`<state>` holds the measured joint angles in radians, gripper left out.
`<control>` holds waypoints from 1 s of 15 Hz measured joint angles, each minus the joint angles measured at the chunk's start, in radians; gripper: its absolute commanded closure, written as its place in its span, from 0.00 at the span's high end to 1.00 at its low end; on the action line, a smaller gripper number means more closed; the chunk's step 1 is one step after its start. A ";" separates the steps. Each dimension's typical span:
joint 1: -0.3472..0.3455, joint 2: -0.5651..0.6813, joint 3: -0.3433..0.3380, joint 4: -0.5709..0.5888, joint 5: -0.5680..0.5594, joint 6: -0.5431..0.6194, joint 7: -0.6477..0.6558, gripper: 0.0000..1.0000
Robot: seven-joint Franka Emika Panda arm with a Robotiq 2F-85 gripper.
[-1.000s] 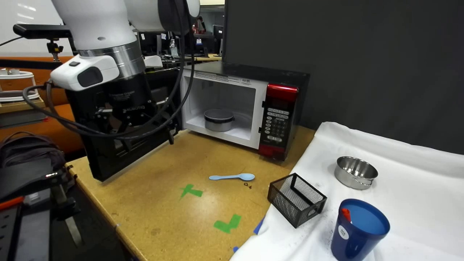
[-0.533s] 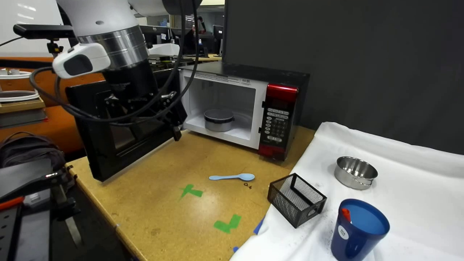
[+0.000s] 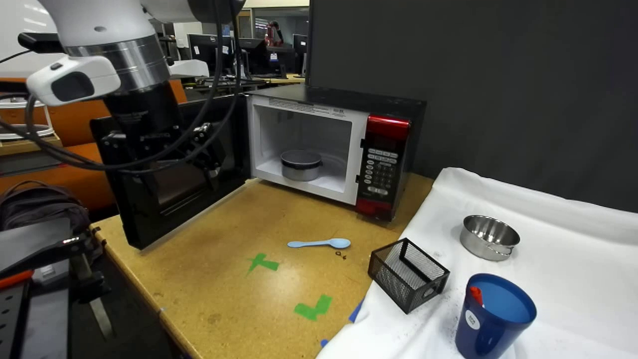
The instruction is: Put the gray dish in the microwave
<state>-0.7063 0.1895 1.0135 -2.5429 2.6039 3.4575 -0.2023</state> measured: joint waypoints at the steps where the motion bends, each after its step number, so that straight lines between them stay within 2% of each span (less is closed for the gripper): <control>1: -0.017 -0.003 0.011 -0.014 -0.001 0.000 -0.062 1.00; 6: -0.114 -0.016 0.026 -0.045 -0.003 -0.001 -0.405 1.00; 15: -0.113 -0.015 0.029 -0.045 -0.002 -0.007 -0.410 1.00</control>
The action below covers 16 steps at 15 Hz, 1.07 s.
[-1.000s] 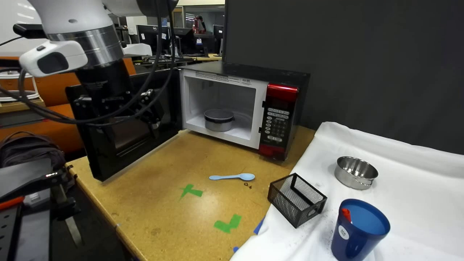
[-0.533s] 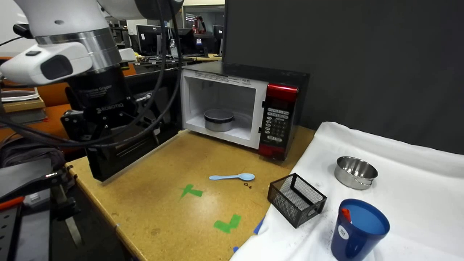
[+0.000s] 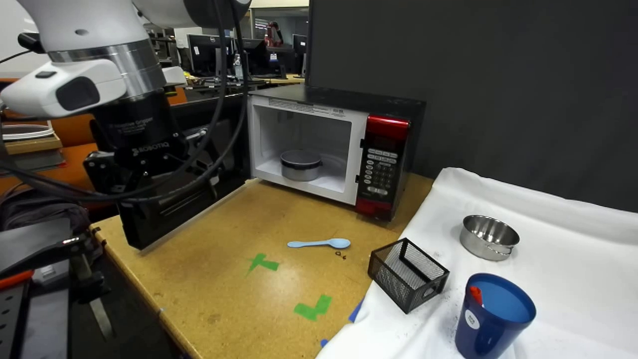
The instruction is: Put the gray dish in the microwave
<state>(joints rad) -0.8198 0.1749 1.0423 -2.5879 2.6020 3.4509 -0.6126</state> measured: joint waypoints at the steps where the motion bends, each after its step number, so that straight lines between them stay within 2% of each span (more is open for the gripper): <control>1: 0.000 0.000 0.008 0.004 0.000 -0.001 -0.009 1.00; 4: 0.002 0.000 0.064 0.022 -0.001 0.002 -0.072 1.00; 10: -0.010 0.018 0.197 0.060 -0.001 0.001 -0.303 1.00; 12: -0.011 0.018 0.212 0.060 -0.001 0.001 -0.359 1.00; 16: -0.005 0.014 0.194 -0.002 -0.001 0.001 -0.395 1.00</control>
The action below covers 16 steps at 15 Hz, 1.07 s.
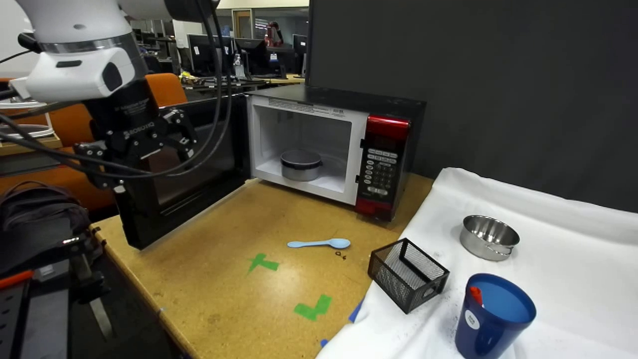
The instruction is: Put the gray dish in the microwave
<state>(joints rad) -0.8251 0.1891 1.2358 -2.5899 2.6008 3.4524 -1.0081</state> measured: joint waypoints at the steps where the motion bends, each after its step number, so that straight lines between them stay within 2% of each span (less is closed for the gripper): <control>1: 0.007 -0.003 -0.008 -0.018 0.000 0.000 0.000 1.00; 6: 0.043 -0.019 -0.040 -0.057 0.000 0.000 0.000 1.00; 12: 0.046 -0.052 -0.061 -0.049 0.000 0.000 0.002 1.00; 16: 0.032 -0.121 -0.028 0.092 -0.001 0.000 0.018 1.00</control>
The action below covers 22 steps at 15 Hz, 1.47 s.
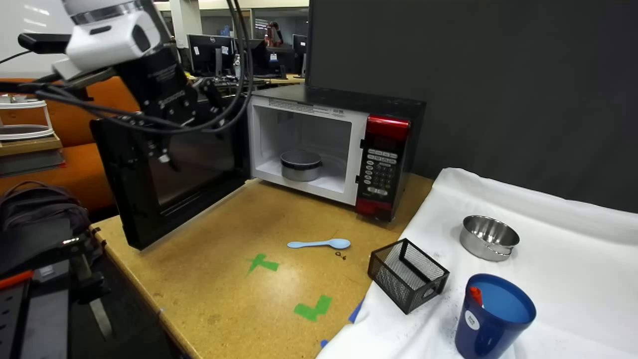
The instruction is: Put the gray dish in the microwave
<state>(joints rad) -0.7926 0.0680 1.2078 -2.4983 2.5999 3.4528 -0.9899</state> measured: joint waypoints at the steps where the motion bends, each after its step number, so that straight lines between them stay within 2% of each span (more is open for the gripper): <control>1: 0.000 -0.025 0.004 0.045 0.000 0.000 0.006 1.00; 3: -0.001 -0.074 -0.001 0.098 0.000 0.001 0.020 1.00; 6: -0.008 -0.117 -0.025 0.103 0.000 0.001 0.027 1.00; 16: -0.009 -0.121 -0.036 0.069 0.000 0.000 0.026 1.00; 19: 0.003 -0.154 -0.035 0.106 -0.003 0.000 -0.019 1.00; 22: 0.051 -0.200 -0.033 0.139 -0.015 0.000 -0.113 1.00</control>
<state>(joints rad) -0.7416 -0.1318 1.1745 -2.3589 2.5844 3.4524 -1.1032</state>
